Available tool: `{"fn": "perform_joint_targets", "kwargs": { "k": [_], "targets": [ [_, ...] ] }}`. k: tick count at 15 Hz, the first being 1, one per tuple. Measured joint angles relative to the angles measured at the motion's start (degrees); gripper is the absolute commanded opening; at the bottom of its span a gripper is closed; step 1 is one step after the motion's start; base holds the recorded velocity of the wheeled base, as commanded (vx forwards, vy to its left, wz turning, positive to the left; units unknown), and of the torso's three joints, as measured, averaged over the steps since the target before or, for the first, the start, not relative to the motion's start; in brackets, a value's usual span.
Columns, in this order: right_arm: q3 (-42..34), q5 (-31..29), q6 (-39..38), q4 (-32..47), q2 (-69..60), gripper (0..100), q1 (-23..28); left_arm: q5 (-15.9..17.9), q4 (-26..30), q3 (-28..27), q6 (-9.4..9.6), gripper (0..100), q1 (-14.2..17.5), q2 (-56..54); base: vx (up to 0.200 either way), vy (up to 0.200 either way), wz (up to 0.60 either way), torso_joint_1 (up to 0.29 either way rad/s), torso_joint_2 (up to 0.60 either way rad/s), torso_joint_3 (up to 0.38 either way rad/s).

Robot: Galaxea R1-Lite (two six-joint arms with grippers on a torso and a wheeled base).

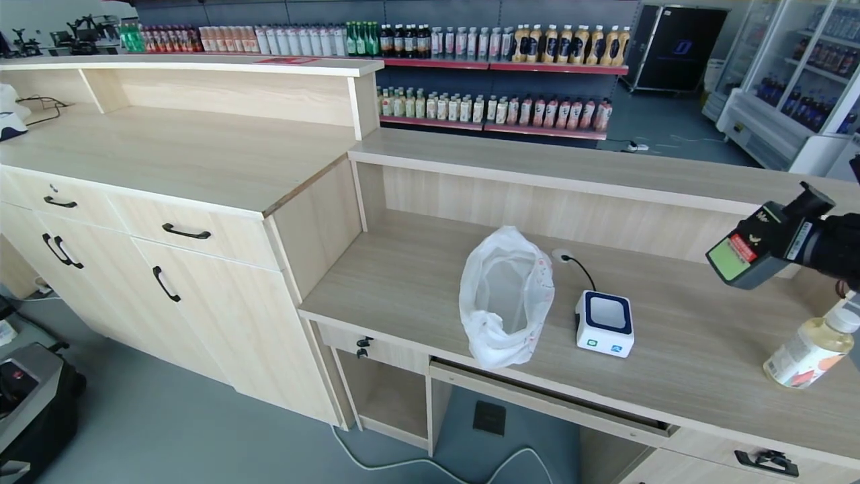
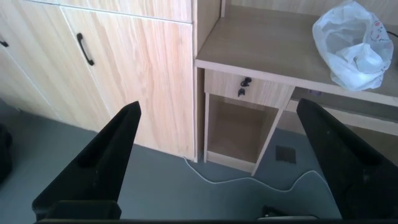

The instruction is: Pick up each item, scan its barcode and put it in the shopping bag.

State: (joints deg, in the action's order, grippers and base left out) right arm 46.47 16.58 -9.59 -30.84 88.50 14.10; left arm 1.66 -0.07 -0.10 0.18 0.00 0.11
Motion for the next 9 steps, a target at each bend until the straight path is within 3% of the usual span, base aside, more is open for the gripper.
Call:
{"fn": "perform_joint_targets", "kwargs": {
  "k": [2, 5, 9],
  "targets": [
    [0.2, 5.3, -5.5, 1.0, 5.2, 0, 2.1, 0.0, 0.0, 0.0, 0.0, 100, 0.0, 0.0, 0.0, 0.0, 0.0, 0.0, 0.0, 0.0],
    [1.8, 14.2, -6.2, 0.6, 10.9, 0, 5.5, 0.0, 0.0, 0.0, -0.02, 100, 0.0, 0.0, 0.0, 0.0, 0.0, 0.0, 0.0, 0.0],
    [6.8, 15.5, -1.6, 0.5, 16.7, 0, 7.5, 0.0, 0.0, 0.0, 0.0, 100, 0.0, 0.0, 0.0, 0.0, 0.0, 0.0, 0.0, 0.0]
  ]
}}
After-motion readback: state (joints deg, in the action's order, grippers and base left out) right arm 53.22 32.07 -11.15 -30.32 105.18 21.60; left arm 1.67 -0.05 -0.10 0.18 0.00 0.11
